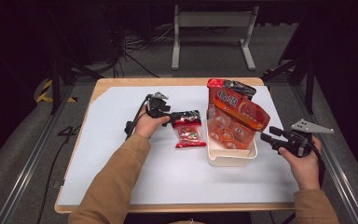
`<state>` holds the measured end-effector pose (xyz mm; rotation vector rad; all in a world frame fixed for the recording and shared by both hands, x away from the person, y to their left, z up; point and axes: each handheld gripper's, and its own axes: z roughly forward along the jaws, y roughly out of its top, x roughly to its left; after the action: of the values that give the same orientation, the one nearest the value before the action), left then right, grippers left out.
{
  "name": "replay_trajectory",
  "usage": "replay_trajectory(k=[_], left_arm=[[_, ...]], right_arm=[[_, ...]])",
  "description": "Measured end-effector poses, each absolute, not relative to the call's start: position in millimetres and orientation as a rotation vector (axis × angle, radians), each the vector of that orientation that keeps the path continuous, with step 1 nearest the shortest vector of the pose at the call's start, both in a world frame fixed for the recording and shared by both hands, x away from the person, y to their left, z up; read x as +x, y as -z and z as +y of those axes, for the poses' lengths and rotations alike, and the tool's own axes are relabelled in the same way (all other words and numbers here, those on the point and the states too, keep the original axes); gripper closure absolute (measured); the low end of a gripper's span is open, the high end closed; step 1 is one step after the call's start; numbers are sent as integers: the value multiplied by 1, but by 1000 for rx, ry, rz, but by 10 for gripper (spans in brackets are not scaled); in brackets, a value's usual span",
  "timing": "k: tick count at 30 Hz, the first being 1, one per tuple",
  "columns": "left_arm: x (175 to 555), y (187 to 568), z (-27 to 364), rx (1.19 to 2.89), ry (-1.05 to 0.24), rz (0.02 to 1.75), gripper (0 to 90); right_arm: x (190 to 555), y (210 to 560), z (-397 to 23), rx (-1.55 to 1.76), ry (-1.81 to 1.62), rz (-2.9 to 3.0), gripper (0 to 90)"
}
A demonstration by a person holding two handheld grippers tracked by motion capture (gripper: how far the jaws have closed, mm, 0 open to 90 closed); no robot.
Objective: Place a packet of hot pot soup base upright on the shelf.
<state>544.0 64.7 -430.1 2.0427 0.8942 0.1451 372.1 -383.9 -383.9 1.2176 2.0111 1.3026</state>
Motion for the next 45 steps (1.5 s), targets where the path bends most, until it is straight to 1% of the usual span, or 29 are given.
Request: replay_trajectory(k=[7,13,16,22,24,25,27,31,36,39,40,45], left_arm=[[546,434,61,2062,-118,904,293],[547,440,56,2079,-63,886,282],[547,442,55,2100,-64,887,284],[546,445,53,2106,-25,872,309],[545,444,52,2107,-21,856,334],[544,443,51,2108,-26,841,363],[543,442,51,2119,-37,831,376],[542,441,52,2143,-68,824,473],[540,441,50,2161,-91,803,617],[541,442,49,2180,-129,807,712],[541,442,49,2183,-133,807,756],[540,440,50,2201,-149,810,872]], right_arm=[[372,385,-382,1219,-1298,2020,461],[371,384,-384,1208,-1313,2013,460],[370,384,-383,1206,-1314,2016,460],[371,384,-382,1207,-1313,2019,459],[371,384,-382,1211,-1316,2020,459],[371,384,-382,1211,-1318,2020,459],[371,384,-382,1211,-1319,2020,459],[371,384,-382,1209,-1323,2023,459],[371,385,-382,1207,-1326,2025,459],[372,385,-382,1208,-1326,2029,460],[372,385,-382,1209,-1327,2030,460],[371,385,-382,1208,-1333,2030,460]])
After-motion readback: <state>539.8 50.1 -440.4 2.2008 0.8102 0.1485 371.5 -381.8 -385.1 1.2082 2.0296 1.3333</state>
